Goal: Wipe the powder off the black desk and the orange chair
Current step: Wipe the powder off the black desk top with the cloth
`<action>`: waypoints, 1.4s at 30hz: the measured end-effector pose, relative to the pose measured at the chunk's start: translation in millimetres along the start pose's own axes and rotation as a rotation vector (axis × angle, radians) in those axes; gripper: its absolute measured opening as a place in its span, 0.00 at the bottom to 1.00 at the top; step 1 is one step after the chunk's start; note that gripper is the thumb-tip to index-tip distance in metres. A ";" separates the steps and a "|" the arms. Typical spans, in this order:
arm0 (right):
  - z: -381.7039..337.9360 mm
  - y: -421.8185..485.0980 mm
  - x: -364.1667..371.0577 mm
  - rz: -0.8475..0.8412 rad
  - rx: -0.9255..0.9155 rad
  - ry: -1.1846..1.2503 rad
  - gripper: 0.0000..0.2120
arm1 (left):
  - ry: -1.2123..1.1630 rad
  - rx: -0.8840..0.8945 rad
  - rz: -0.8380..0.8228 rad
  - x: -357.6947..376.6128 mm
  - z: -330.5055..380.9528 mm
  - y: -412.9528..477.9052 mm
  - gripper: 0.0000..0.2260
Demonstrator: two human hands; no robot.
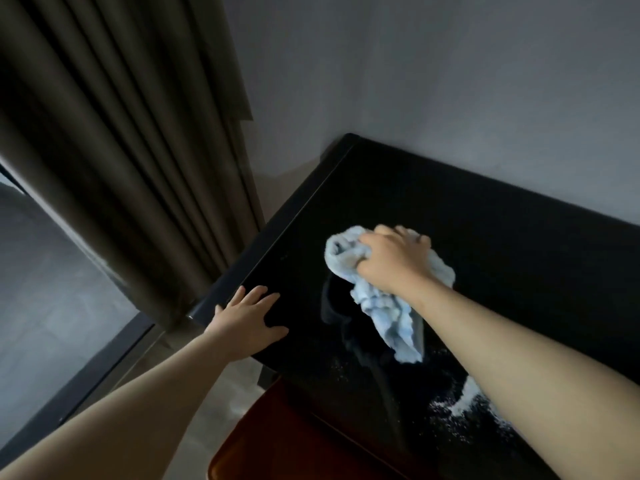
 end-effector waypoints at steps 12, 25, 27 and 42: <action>-129.2 38.0 77.5 -0.236 -0.282 -0.015 0.21 | -0.214 -0.045 0.110 -5.9 -11.5 8.1 0.27; -79.4 -108.4 62.1 -0.233 -0.325 0.000 0.10 | -0.338 -0.018 0.165 0.0 -14.4 -19.5 0.28; -68.9 -125.2 52.5 -0.218 -0.293 -0.008 0.08 | -0.374 -0.018 0.176 3.6 -16.4 -29.4 0.31; -151.6 -115.5 70.7 -0.197 -0.122 0.023 0.24 | -0.253 -0.046 0.331 6.0 -42.4 -81.9 0.23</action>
Point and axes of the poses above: each hand's wrist, its own y-axis towards the middle knuckle, its own x-axis out of the palm, z = x × y, the point moved 9 cm from there along y, towards the middle knuckle, and after that the axes turned 10 degrees about -y, right-handed, at the moved point
